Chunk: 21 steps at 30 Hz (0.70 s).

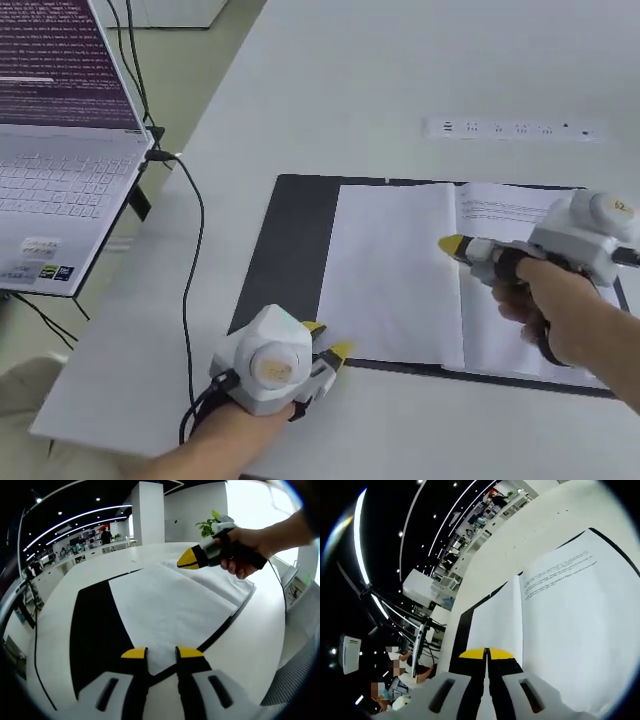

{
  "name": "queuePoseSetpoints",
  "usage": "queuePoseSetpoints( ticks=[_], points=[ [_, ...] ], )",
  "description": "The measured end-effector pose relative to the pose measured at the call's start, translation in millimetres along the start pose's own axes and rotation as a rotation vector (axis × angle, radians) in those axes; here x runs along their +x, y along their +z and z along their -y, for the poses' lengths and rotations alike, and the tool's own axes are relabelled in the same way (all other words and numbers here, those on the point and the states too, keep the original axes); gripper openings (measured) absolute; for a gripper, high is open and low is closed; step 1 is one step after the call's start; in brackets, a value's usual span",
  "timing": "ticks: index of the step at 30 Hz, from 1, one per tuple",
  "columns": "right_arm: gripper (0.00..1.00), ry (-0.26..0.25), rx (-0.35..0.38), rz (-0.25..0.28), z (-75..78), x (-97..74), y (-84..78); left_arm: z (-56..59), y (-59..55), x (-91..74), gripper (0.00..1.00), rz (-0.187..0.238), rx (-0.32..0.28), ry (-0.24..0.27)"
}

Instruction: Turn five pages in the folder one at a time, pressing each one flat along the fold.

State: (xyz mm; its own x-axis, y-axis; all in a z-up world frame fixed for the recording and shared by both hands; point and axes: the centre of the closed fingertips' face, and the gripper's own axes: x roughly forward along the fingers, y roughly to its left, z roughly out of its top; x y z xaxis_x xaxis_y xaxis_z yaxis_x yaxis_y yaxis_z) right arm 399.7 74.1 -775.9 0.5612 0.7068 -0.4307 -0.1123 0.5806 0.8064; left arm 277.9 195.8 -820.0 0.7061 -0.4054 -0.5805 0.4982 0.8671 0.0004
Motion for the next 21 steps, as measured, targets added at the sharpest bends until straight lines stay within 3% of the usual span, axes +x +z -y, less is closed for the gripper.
queuePoseSetpoints(
  ticks=[11, 17, 21],
  points=[
    [0.0, -0.002, 0.098, 0.062, 24.3, 27.4, 45.0, 0.1, 0.1, 1.7, 0.2, 0.001, -0.001, 0.009],
    [0.0, -0.014, 0.087, 0.046, 27.3, 44.2, 62.7, 0.2, 0.0, 2.1, 0.2, 0.002, 0.002, 0.009],
    [0.0, -0.015, 0.132, 0.063, 36.3, 54.8, 73.2, 0.7, 0.6, 1.6, 0.2, 0.001, 0.001, 0.011]
  ],
)
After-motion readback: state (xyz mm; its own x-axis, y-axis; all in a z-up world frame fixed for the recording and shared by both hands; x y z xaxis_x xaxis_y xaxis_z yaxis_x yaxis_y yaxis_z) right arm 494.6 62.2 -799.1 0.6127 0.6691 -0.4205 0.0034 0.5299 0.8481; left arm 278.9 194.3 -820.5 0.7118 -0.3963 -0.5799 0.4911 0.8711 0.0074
